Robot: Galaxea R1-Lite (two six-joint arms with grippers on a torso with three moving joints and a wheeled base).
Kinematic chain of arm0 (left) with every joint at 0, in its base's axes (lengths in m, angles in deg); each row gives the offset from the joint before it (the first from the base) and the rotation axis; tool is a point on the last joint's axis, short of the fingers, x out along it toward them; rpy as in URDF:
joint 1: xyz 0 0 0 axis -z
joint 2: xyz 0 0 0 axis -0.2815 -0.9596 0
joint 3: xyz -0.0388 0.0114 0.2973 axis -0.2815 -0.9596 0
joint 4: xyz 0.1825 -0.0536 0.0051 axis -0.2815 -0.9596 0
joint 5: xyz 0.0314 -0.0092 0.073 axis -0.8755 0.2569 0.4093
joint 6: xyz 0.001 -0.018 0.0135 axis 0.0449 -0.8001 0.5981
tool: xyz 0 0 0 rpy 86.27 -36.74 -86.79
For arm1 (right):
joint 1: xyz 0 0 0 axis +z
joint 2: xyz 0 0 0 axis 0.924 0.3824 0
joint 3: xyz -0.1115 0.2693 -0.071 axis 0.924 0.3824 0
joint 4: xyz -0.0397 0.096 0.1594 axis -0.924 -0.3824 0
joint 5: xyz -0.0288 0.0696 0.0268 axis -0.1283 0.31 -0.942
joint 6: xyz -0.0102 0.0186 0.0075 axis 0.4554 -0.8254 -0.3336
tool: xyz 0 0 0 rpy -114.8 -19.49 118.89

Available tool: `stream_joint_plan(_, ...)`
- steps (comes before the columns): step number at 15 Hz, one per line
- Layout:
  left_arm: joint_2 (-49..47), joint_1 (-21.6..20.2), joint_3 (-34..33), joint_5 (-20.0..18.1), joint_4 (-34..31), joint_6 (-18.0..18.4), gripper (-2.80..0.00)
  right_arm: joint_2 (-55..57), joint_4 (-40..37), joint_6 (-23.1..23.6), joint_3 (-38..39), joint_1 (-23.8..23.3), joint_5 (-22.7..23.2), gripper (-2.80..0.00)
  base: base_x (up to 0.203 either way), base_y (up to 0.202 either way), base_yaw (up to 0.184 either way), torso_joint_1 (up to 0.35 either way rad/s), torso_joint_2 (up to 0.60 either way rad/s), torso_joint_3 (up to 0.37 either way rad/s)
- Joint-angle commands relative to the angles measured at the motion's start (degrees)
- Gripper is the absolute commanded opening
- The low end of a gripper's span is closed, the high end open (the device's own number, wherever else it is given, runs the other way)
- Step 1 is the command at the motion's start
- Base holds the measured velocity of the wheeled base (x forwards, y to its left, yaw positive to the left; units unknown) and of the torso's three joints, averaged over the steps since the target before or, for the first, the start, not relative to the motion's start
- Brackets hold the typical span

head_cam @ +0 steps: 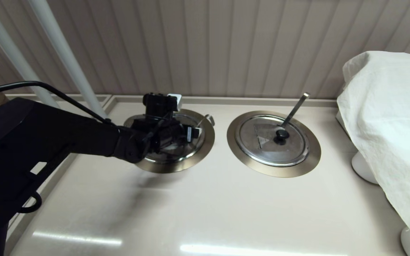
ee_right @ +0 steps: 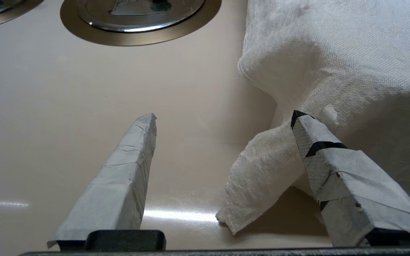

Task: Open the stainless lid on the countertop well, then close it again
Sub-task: Stir with a spoon

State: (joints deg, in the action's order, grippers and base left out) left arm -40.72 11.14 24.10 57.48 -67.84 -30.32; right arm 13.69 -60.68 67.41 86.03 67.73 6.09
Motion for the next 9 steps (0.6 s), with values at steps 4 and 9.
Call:
stream_joint_plan(4, -4.05, 1.24, 13.34, 3.82, -6.69, -0.89, 0.0, 0.09, 0.0, 0.01, 0.0, -0.02, 0.03, 0.0, 0.0, 0.0, 0.0, 0.0, 0.0, 0.0)
stream_joint_plan(9, 0.66, 1.17, 3.76, 4.37, -13.99, -1.08, 0.0, 0.08, 0.0, 0.01, 0.0, 0.03, 0.04, 0.0, 0.0, 0.0, 0.0, 0.0, 0.0, 0.0)
